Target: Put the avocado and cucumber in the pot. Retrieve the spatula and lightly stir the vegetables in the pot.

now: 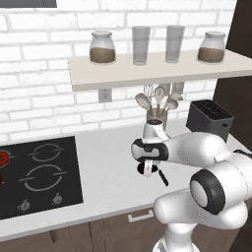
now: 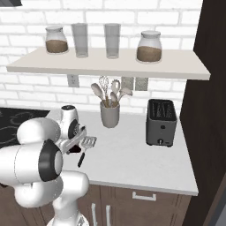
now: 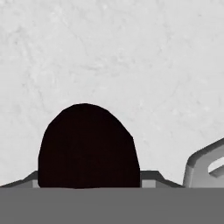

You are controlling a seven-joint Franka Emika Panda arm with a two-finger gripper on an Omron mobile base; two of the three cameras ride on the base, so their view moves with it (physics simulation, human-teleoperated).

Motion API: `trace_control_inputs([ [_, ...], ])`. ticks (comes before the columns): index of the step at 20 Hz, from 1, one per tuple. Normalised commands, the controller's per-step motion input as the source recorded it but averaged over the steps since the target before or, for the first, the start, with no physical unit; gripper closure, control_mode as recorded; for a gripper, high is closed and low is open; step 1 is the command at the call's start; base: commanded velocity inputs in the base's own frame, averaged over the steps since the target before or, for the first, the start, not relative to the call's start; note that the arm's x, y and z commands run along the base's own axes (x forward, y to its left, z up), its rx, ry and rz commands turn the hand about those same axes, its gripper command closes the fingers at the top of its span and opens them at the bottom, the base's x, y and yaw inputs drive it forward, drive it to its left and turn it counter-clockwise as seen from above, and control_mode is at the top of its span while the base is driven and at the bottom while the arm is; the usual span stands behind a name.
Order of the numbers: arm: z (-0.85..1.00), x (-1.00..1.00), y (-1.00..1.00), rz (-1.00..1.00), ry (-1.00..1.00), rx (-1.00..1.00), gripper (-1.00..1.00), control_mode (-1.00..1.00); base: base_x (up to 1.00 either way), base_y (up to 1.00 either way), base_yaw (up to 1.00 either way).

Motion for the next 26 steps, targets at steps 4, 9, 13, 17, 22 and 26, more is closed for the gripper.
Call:
trace_control_inputs([
  [4, 0.99, -0.43, -0.07, -0.31, -0.04, 0.07, 1.00, -1.00, 0.00, 0.00, 0.00],
  [9, 0.85, -0.47, -0.13, -0.32, 0.00, 0.09, 1.00, -1.00, 0.00, 0.00, 0.00],
  [13, 0.64, -0.45, -0.18, -0.36, -0.02, 0.06, 1.00, -1.00, 0.00, 0.00, 0.00],
  [17, 0.36, -0.31, -0.21, -0.37, -0.09, 0.00, 1.00, -1.00, 0.00, 0.00, 0.00],
  [22, 0.57, -0.30, -0.05, -0.32, -0.11, 0.00, 1.00, -1.00, 0.00, 0.00, 0.00],
  [26, 0.68, -0.30, -0.14, -0.19, -0.14, 0.00, 1.00, -1.00, 0.00, 0.00, 0.00],
])
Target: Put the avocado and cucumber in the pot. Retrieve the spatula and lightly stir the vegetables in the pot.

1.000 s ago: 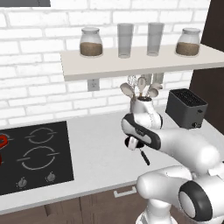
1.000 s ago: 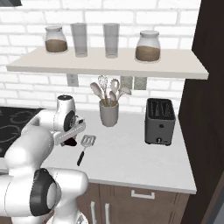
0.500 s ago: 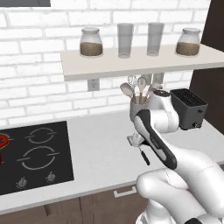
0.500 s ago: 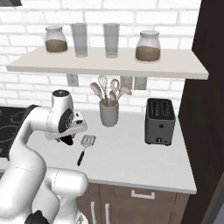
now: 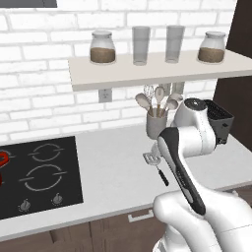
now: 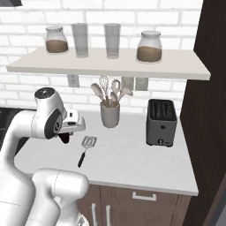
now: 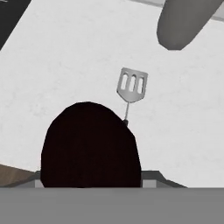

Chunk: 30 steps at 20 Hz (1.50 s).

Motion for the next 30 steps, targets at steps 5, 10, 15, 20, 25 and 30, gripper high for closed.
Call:
trace_control_inputs([
  [5, 0.49, -0.49, -0.25, -0.05, -0.17, 0.00, 1.00, -1.00, 0.00, 0.00, 0.00],
  [10, 0.11, -0.17, -0.17, 0.00, -0.03, 0.00, 1.00, -1.00, 0.00, 0.00, 0.00],
  [15, 0.00, 0.00, 0.00, 0.00, 0.00, 0.00, 1.00, 1.00, -0.06, 0.00, 0.00],
  [20, 0.00, 0.00, 0.00, 0.00, 0.00, 0.00, 1.00, 1.00, -0.70, 0.37, 0.02],
  [25, 0.00, 0.00, 0.00, 0.00, 0.00, 0.00, 1.00, 1.00, -0.62, 0.84, 0.08],
  [30, 0.00, 0.00, 0.00, 0.00, 0.00, 0.00, 1.00, 1.00, 0.00, 1.00, 0.05],
])
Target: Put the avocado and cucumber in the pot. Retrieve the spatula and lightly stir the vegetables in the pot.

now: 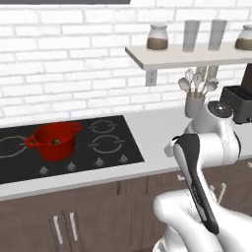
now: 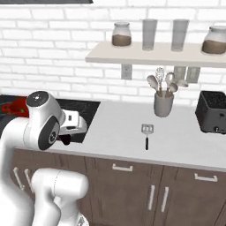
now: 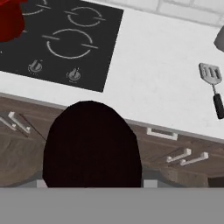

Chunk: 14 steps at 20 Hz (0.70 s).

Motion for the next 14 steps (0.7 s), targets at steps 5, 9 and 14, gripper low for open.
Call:
trace_control_inputs([
  [5, 0.00, 0.00, 0.00, 0.00, 0.00, 0.00, 1.00, 1.00, 0.00, 1.00, 0.03],
  [9, 0.00, 0.00, 0.00, 0.00, 0.00, 0.00, 1.00, 1.00, 0.29, 1.00, 0.00],
  [14, 0.00, 0.00, 0.00, 0.00, 0.00, 0.00, 1.00, 1.00, 0.97, 0.96, -0.04],
])
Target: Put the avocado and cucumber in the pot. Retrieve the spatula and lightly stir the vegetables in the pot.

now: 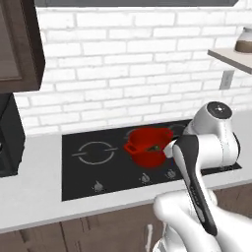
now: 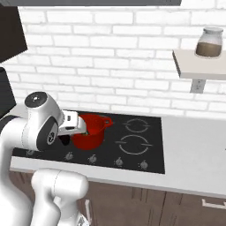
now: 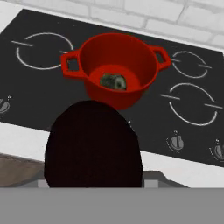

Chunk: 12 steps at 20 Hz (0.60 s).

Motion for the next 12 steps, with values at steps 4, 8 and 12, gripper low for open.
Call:
trace_control_inputs([
  [4, 0.00, 0.00, 0.00, 0.00, 0.00, 0.00, 1.00, 1.00, 0.67, 0.27, 0.00],
  [8, 0.00, 0.00, -0.05, -0.01, 0.01, 0.00, 1.00, -1.00, -0.09, 0.00, -0.01],
  [12, -0.20, 0.52, -0.04, -0.05, 0.16, 0.00, 1.00, -1.00, 0.00, 0.00, 0.00],
])
